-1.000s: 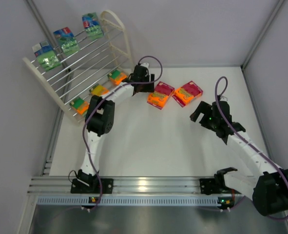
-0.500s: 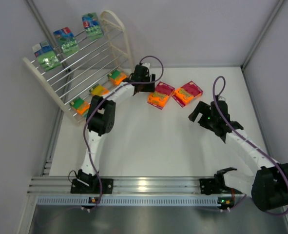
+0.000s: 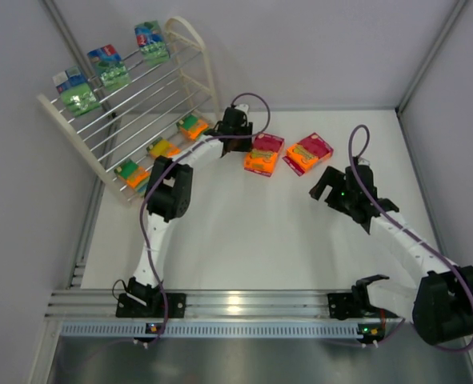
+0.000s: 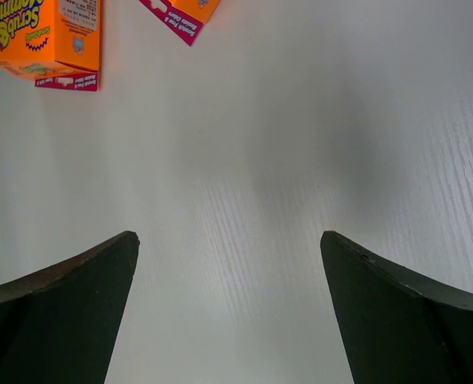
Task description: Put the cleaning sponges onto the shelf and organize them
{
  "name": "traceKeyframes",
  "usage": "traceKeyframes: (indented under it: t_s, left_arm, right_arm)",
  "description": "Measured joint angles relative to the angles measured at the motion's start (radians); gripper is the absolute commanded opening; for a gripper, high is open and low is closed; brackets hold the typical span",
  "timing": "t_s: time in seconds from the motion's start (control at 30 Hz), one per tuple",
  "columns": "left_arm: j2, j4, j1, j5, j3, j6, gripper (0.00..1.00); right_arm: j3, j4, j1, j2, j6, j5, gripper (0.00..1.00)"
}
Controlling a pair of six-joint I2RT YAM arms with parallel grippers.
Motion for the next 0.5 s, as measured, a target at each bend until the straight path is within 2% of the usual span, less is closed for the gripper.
traceKeyframes:
  t_s: [0.07, 0.17, 0.27, 0.4, 0.5]
  left_arm:
    - [0.0, 0.002, -0.005, -0.007, 0.0, 0.0, 0.34]
    - [0.0, 0.007, -0.014, -0.035, 0.0, -0.014, 0.17]
    - [-0.002, 0.015, -0.023, -0.074, -0.006, -0.054, 0.08]
    - [-0.05, 0.013, -0.027, -0.13, -0.071, -0.116, 0.0]
    - [-0.107, -0.002, -0.026, -0.16, -0.135, -0.151, 0.0]
  right_arm:
    - [0.0, 0.0, 0.0, 0.006, 0.0, 0.0, 0.99]
    - [0.0, 0.0, 0.0, 0.016, 0.006, 0.0, 0.99]
    - [0.0, 0.001, 0.0, 0.018, 0.009, 0.0, 0.99]
    - [0.0, 0.001, 0.0, 0.018, 0.012, 0.0, 0.99]
    - [-0.005, 0.005, 0.0, 0.016, 0.016, 0.0, 0.99]
